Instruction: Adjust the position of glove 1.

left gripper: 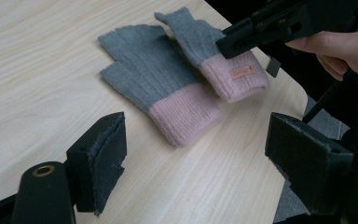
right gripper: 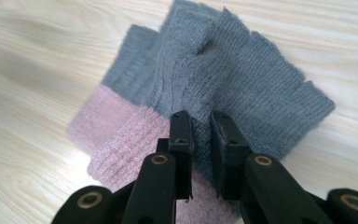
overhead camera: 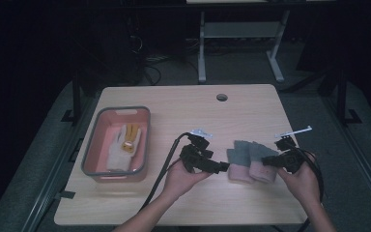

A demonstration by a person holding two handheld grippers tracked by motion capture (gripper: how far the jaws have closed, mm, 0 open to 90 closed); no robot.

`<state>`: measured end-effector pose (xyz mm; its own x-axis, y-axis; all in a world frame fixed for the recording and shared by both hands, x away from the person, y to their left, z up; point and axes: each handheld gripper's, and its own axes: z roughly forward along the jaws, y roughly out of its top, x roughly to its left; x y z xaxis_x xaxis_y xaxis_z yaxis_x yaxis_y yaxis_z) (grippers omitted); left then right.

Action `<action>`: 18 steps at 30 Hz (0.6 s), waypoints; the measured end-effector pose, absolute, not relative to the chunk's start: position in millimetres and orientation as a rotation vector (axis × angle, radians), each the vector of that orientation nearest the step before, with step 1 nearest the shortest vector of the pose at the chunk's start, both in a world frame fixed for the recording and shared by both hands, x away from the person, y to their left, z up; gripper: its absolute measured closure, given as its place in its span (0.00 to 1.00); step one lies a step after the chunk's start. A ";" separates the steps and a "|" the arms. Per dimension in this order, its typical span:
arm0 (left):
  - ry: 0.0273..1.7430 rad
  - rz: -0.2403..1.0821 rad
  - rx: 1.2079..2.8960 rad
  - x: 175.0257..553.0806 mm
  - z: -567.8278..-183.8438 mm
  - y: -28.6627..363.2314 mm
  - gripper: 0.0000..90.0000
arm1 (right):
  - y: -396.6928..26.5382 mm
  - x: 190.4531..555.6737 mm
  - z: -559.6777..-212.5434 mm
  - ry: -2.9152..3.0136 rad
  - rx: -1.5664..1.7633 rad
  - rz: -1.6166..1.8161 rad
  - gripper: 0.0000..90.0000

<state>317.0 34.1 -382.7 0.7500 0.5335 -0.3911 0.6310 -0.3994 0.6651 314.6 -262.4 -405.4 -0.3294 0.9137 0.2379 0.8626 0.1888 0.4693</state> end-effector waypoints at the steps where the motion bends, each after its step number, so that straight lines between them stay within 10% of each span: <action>1: 0.873 -0.143 2.095 317.3 -382.5 35.0 0.23 | -258.8 316.2 -404.9 2.354 1.748 0.824 0.88; 18: 0.893 -0.138 2.086 317.9 -384.9 42.7 0.23 | -213.1 331.1 -406.1 2.422 1.701 0.832 0.88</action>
<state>317.9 42.7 -384.9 0.7399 0.5467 -0.3920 0.6398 -0.3918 0.6612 331.1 -213.1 -406.1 -0.3861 0.8889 0.2463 0.8526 0.2420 0.4631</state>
